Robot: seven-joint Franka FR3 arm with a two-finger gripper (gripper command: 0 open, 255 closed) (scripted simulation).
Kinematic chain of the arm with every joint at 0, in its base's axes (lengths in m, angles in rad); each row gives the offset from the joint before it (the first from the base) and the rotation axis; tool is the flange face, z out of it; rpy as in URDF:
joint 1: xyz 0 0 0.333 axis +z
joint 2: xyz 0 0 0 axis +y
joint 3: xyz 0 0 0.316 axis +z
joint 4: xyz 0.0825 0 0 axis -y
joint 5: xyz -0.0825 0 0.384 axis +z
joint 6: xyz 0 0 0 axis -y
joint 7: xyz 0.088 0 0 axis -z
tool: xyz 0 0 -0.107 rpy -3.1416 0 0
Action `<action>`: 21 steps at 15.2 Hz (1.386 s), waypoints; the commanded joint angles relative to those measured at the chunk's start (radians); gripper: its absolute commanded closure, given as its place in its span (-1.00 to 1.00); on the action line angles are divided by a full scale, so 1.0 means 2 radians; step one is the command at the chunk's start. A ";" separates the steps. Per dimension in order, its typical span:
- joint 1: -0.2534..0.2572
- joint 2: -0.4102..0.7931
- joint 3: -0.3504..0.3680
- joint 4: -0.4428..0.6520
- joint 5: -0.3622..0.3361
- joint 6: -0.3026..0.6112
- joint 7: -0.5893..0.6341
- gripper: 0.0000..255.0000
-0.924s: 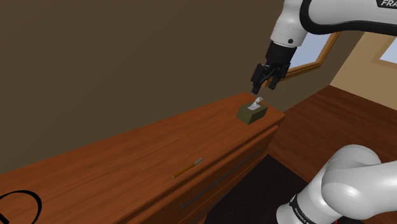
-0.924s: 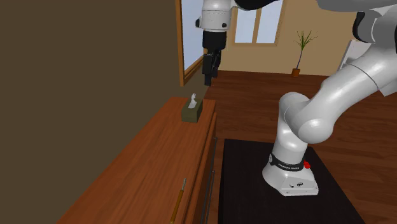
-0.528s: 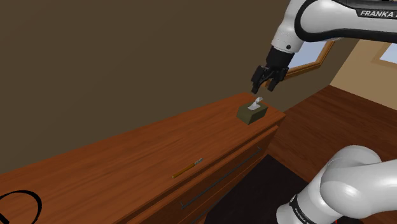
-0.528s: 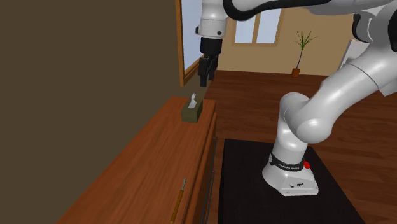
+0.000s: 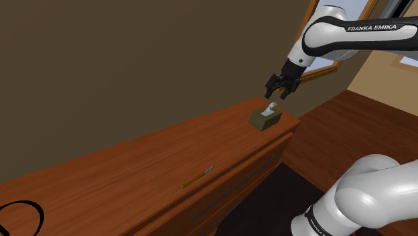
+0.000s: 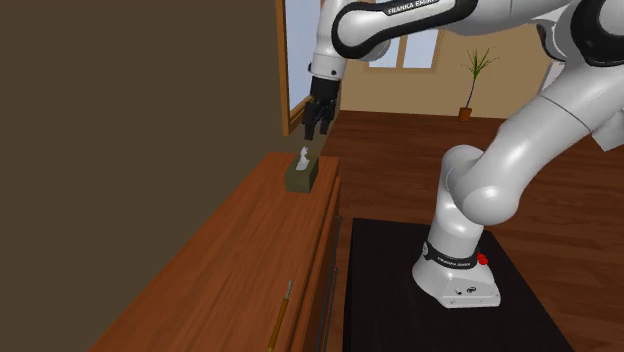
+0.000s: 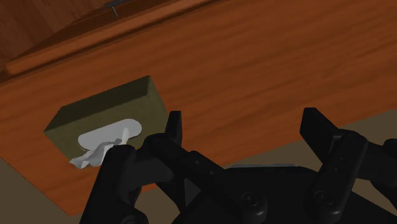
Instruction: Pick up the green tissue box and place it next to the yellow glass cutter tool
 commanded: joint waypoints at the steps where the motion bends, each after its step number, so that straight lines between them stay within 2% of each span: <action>1: -0.004 0.021 -0.023 -0.001 0.009 0.029 -0.015 -1.00; 5: -0.005 0.070 -0.073 0.005 0.038 0.080 -0.052 -1.00; 9: 0.002 0.129 -0.125 0.021 0.088 0.123 -0.102 -1.00; 12: 0.011 0.181 -0.166 0.040 0.144 0.147 -0.151 -1.00; 15: 0.019 0.241 -0.202 0.065 0.218 0.158 -0.210 -1.00; 21: 0.024 0.276 -0.202 0.061 0.261 0.182 -0.238 -1.00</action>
